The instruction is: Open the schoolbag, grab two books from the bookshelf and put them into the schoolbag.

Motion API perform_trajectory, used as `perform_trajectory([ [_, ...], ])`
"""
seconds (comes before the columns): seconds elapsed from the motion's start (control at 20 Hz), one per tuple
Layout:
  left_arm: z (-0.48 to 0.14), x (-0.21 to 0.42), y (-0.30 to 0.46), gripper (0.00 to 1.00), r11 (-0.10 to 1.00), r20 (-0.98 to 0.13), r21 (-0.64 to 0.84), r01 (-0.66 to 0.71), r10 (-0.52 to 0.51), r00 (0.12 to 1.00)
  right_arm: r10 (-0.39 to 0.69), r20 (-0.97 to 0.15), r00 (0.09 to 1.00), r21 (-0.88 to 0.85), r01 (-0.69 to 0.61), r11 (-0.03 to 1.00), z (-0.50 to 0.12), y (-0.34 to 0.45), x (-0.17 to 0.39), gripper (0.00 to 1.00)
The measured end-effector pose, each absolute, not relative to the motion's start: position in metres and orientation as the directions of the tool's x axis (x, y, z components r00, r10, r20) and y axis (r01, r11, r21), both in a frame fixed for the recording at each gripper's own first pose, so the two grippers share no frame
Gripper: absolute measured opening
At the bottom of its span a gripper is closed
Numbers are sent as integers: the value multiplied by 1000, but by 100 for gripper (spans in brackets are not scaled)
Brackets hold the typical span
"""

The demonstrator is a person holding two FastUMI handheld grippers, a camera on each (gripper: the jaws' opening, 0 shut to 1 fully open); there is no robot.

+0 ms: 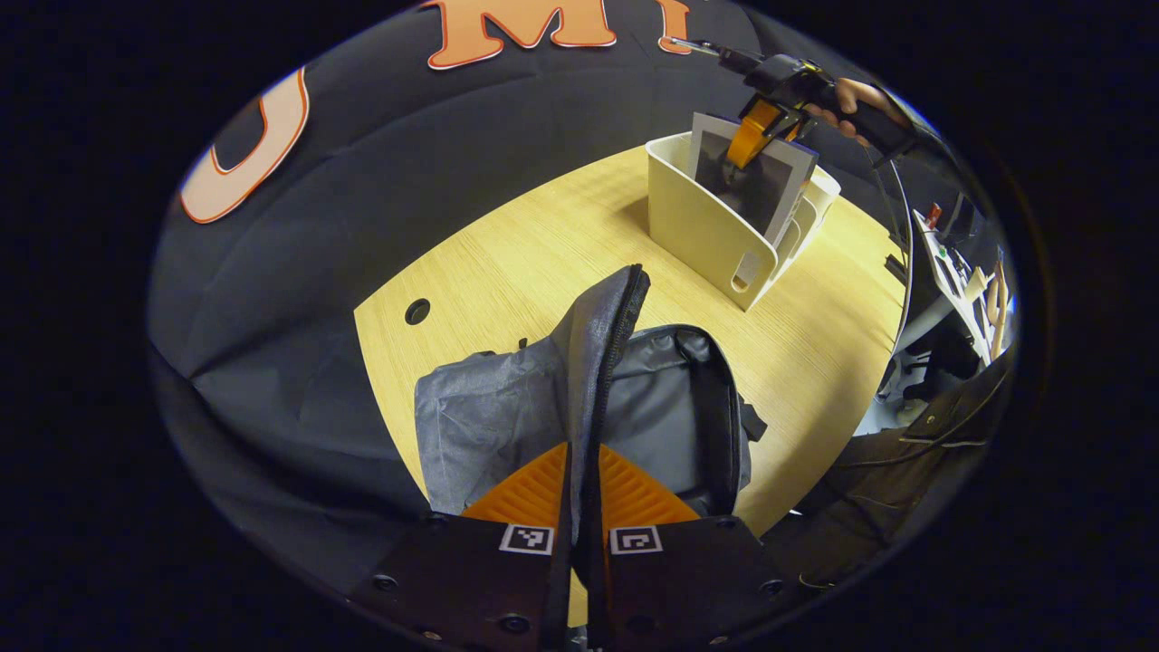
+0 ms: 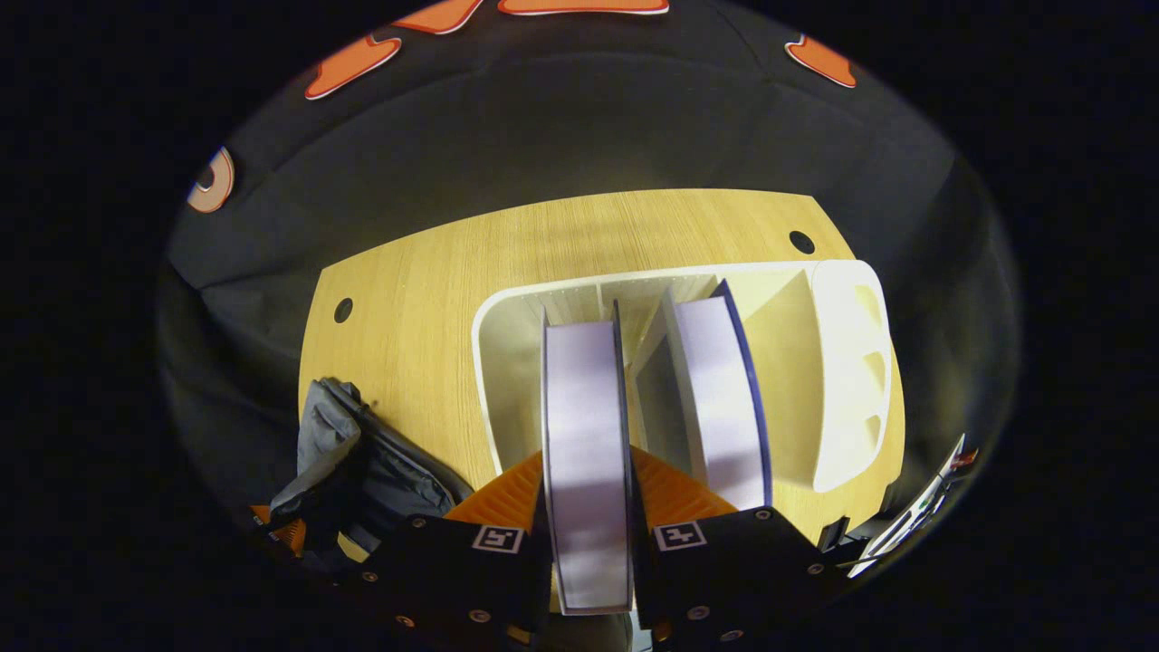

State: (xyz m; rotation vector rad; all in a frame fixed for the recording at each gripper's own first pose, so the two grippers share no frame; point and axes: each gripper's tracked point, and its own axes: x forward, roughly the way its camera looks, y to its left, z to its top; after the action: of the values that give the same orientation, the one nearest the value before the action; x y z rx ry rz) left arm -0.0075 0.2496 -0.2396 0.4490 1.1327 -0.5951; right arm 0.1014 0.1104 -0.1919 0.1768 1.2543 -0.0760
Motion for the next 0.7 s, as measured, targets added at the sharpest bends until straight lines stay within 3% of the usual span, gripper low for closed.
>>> perform_trajectory([
  [0.05,-240,-8,248,8,761,-930,36,648,-211,300,53,-945,322,106,148,983,-183,110,96,38],
  [0.35,-245,-17,247,8,745,-928,47,665,-213,305,59,-925,376,127,159,979,-152,104,46,37],
  [0.7,-256,-28,250,8,752,-926,19,659,-234,295,131,-908,399,258,283,924,-160,113,-38,37],
])
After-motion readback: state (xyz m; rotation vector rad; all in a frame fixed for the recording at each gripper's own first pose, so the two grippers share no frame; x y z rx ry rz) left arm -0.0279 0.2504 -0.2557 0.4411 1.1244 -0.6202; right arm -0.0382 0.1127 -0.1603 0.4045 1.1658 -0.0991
